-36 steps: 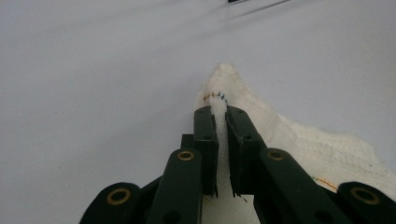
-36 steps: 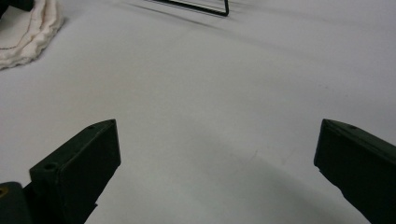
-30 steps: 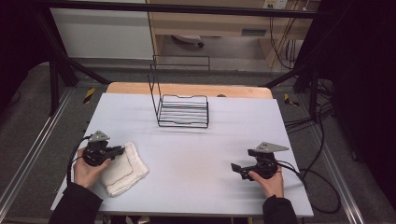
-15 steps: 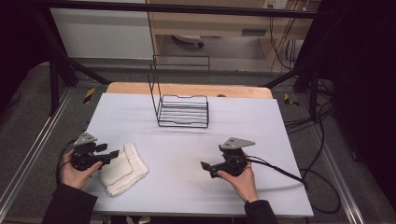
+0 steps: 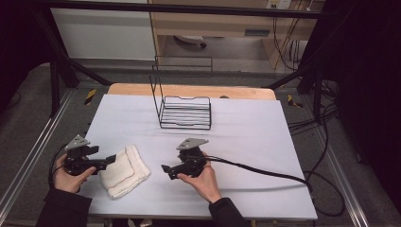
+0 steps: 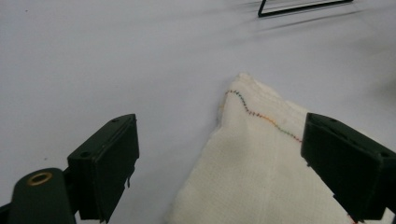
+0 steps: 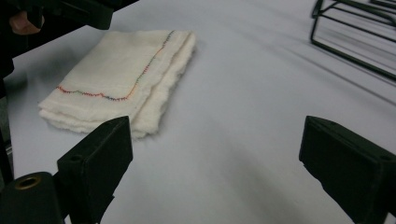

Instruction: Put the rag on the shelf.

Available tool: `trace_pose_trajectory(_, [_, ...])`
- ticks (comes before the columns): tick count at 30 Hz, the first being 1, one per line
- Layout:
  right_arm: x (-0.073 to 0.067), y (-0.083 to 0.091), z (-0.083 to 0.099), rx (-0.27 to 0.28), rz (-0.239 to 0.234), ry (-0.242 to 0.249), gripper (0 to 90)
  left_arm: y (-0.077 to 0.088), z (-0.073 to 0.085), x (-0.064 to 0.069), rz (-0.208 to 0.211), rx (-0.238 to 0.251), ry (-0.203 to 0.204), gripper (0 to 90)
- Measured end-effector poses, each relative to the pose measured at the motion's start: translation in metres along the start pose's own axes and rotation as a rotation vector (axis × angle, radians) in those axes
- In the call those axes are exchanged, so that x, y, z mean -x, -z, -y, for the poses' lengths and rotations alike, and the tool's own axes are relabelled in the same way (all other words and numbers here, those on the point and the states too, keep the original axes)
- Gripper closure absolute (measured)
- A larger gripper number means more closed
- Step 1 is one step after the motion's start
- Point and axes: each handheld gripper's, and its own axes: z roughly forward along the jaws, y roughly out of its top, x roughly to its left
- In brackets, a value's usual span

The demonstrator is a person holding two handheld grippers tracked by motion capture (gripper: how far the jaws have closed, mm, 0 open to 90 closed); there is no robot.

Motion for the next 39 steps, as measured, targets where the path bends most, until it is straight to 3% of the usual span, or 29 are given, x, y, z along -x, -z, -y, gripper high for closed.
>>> trace_pose_trajectory(1, [-0.006, -0.015, -0.003, -0.017, -0.009, -0.001, 12.9, 0.0, 0.0, 0.0, -0.001, 0.002, 0.006, 10.4])
trace_pose_trajectory(5, [-0.018, -0.042, -0.006, -0.043, -0.043, 0.004, 17.0, -0.001, -0.001, 0.0, -0.007, 0.001, 0.005, 9.8])
trace_pose_trajectory(16, [-0.04, -0.086, -0.01, -0.124, -0.072, 0.001, 33.3, -0.003, -0.001, 0.001, -0.009, -0.007, 0.005, 10.1])
trace_pose_trajectory(20, [-0.044, -0.093, -0.01, -0.158, -0.067, 0.007, 38.4, -0.002, -0.002, 0.001, -0.011, -0.003, 0.003, 10.3])
trace_pose_trajectory(21, [-0.046, -0.093, -0.009, -0.151, -0.076, -0.003, 46.0, -0.002, -0.002, 0.001, -0.011, 0.002, 0.006, 10.4])
trace_pose_trajectory(23, [-0.046, -0.093, -0.009, -0.153, -0.082, -0.01, 49.0, -0.001, -0.002, 0.001, -0.015, 0.006, 0.009, 10.5])
trace_pose_trajectory(24, [-0.048, -0.093, -0.008, -0.162, -0.094, -0.033, 55.0, -0.002, -0.002, 0.001, -0.015, 0.006, 0.011, 10.6])
trace_pose_trajectory(29, [-0.048, -0.093, -0.008, -0.168, -0.099, -0.064, 61.7, -0.002, -0.003, 0.001, -0.018, 0.006, 0.008, 10.6])
trace_pose_trajectory(30, [-0.047, -0.093, -0.009, -0.18, -0.113, -0.078, 68.3, -0.002, -0.003, 0.001, -0.018, 0.007, 0.007, 10.7])
trace_pose_trajectory(31, [-0.047, -0.093, -0.009, -0.18, -0.113, -0.078, 68.3, -0.002, -0.003, 0.001, -0.019, 0.007, 0.007, 10.7])
trace_pose_trajectory(33, [-0.047, -0.094, -0.008, -0.188, -0.152, -0.11, 76.7, -0.002, -0.003, 0.001, -0.019, 0.009, 0.009, 10.8])
trace_pose_trajectory(39, [-0.047, -0.093, -0.009, -0.178, -0.154, -0.117, 80.6, 0.0, -0.003, 0.0, -0.022, 0.015, 0.007, 10.8])
